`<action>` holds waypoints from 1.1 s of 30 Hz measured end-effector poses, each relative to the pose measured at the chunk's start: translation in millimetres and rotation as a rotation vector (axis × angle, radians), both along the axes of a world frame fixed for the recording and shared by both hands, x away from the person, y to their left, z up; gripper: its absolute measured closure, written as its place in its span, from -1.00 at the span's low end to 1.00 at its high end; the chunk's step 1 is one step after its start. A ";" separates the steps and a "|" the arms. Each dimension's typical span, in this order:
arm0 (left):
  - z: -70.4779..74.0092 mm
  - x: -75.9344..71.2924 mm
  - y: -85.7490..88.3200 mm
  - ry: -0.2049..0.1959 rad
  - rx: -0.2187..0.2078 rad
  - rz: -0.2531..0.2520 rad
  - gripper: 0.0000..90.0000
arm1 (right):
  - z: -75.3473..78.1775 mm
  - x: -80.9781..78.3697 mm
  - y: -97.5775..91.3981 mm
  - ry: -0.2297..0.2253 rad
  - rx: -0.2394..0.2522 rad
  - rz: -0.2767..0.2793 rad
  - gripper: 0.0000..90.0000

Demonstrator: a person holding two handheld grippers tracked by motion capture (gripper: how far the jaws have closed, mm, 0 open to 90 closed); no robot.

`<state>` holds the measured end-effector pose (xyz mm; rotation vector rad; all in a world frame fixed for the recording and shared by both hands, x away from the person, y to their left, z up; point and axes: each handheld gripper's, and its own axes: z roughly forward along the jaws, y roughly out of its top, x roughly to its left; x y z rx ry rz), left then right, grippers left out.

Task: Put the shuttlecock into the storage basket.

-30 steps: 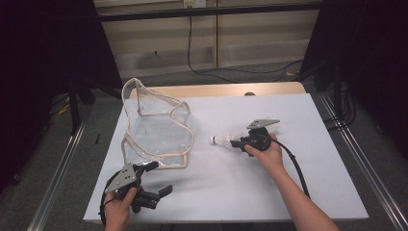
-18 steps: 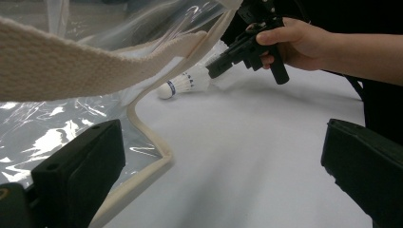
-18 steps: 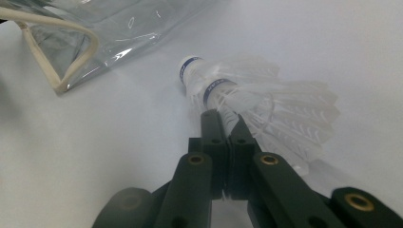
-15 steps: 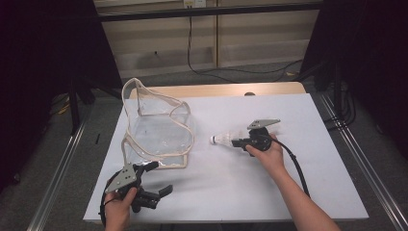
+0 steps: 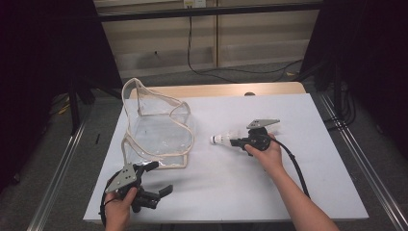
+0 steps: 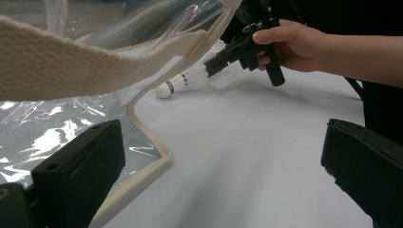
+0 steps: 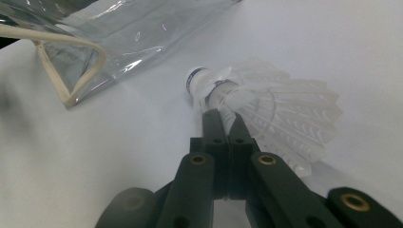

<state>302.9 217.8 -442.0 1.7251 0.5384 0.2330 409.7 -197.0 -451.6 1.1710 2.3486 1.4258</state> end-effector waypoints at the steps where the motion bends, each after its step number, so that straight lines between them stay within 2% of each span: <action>1: 0.0 -0.1 -0.2 0.001 -0.001 0.000 -0.98 | -0.2 0.2 0.2 -0.002 -0.001 0.002 1.00; 11: -0.2 0.2 -0.1 0.001 -0.003 -0.001 -0.98 | -1.0 1.2 -0.3 -0.006 -0.008 0.002 0.95; 19: 0.2 0.2 -0.1 -0.003 0.001 -0.003 -0.98 | -0.7 1.2 -2.6 -0.003 -0.016 -0.006 0.70; 25: 0.5 0.0 0.2 -0.003 -0.002 -0.001 -0.98 | 2.6 -0.6 -3.5 -0.024 -0.036 -0.009 0.56; 28: 0.5 -0.2 0.1 -0.003 -0.002 -0.001 -0.98 | 4.9 -1.4 -5.7 -0.051 -0.062 -0.012 0.46; 33: 0.7 -0.1 0.2 -0.006 0.001 -0.001 -0.98 | 9.3 -2.5 -10.4 -0.055 -0.056 -0.031 0.25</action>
